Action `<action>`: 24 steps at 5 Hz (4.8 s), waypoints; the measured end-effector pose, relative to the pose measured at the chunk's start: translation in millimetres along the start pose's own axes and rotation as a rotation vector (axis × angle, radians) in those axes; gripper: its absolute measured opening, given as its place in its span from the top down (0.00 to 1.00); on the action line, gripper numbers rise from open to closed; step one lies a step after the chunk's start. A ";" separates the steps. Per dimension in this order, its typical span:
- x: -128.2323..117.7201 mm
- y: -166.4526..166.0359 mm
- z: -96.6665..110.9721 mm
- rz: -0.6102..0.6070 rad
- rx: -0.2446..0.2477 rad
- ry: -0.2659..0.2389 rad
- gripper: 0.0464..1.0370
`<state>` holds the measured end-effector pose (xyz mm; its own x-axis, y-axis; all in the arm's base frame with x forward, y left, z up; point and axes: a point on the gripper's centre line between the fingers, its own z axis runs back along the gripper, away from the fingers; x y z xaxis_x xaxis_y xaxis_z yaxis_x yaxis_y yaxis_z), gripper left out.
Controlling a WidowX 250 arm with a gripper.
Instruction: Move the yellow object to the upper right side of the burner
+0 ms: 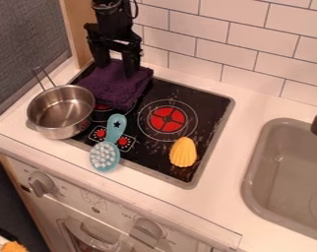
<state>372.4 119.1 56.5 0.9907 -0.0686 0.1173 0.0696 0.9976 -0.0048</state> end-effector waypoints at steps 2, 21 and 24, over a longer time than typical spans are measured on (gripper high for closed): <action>-11.7 -29.4 -13.1 -0.075 -0.027 0.033 0.04; 48.8 -108.5 -51.9 -0.130 -0.008 0.011 0.04; 39.7 -110.0 12.2 -0.147 -0.085 0.005 0.04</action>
<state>402.7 6.8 73.9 0.9697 -0.2137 0.1180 0.2230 0.9722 -0.0717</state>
